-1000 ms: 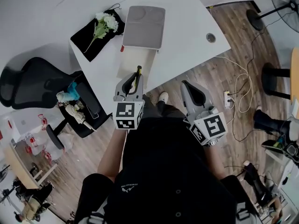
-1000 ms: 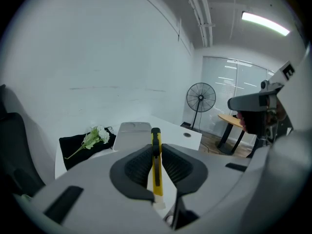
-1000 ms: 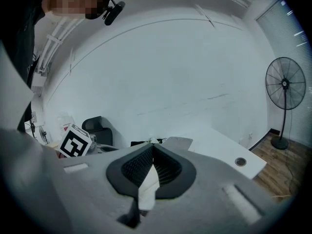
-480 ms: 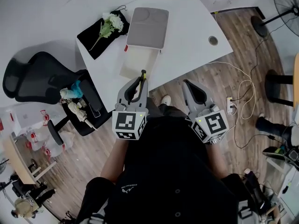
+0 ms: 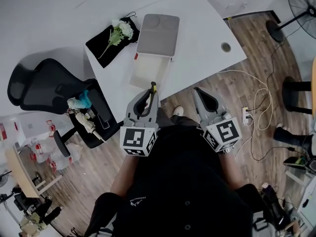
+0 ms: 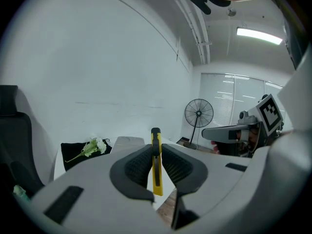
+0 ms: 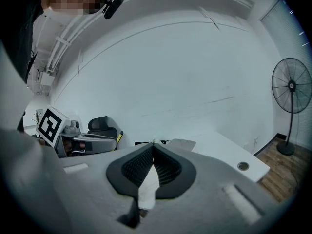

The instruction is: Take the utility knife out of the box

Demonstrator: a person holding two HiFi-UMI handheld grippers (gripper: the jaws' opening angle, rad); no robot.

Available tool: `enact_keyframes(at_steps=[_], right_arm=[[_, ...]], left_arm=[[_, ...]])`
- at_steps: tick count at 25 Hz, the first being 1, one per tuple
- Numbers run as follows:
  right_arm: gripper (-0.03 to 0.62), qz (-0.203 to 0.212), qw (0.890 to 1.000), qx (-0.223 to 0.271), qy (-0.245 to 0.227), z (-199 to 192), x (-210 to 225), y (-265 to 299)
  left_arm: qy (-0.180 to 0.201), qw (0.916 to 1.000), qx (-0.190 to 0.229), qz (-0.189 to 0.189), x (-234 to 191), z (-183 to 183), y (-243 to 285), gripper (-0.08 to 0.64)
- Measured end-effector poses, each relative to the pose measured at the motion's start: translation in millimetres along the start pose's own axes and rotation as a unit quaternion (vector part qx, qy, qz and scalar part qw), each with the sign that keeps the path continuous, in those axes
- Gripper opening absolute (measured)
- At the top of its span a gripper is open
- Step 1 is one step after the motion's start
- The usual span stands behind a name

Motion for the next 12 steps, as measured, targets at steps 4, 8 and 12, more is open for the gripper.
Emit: enact_keyframes(at_steps=[4, 8, 12], right_arm=[[0.005, 0.003, 1.0, 0.0, -0.005, 4.1, 0.2, 3.2], [0.005, 0.001, 1.0, 0.001, -0.006, 6.2, 0.5, 4.9], [0.005, -0.003, 1.0, 0.006, -0.006, 8.0, 0.4, 4.2]], left_arm=[[-0.004, 1.0, 0.003, 0.001, 0.1, 1.4, -0.2, 0.06], [-0.007, 1.0, 0.004, 0.0, -2.3, 2.9, 2.2, 0.06], [0.0, 0.9999, 0.013, -0.006, -0.2, 8.6, 2.6, 0.06]])
Point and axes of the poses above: the fingertips, and each gripper's own axes: y forward along the fingers, x to its right, z out of its top, the point moved 9 cm from there along -y, backward along the fingers, and after that the axes turned 9 degrees about -y, right-handed, at the moved point
